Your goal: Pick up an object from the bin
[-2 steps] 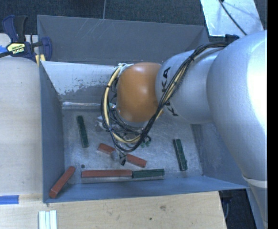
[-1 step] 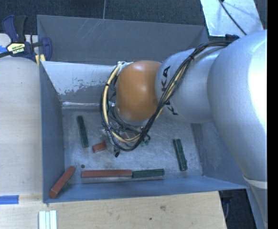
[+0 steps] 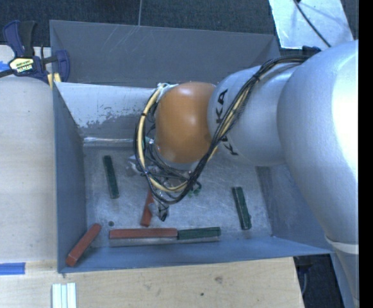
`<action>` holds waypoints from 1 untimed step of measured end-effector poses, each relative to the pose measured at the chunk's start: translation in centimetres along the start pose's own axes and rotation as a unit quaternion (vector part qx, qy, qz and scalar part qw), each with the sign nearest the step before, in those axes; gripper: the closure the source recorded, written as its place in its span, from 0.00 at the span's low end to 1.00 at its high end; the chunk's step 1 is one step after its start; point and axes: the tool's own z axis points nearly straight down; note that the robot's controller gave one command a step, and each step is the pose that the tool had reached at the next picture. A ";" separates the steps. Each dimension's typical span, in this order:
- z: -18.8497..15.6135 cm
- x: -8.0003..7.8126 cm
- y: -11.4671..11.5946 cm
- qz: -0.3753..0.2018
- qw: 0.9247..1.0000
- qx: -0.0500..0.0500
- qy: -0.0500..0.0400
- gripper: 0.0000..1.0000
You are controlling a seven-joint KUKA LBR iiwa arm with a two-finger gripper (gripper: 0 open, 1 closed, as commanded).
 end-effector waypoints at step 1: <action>0.3 -0.3 -4.8 -0.087 0.996 0.001 0.000 0.00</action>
Offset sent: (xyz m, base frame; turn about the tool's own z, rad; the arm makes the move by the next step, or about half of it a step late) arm 0.0195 -0.0407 -0.0031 -0.1786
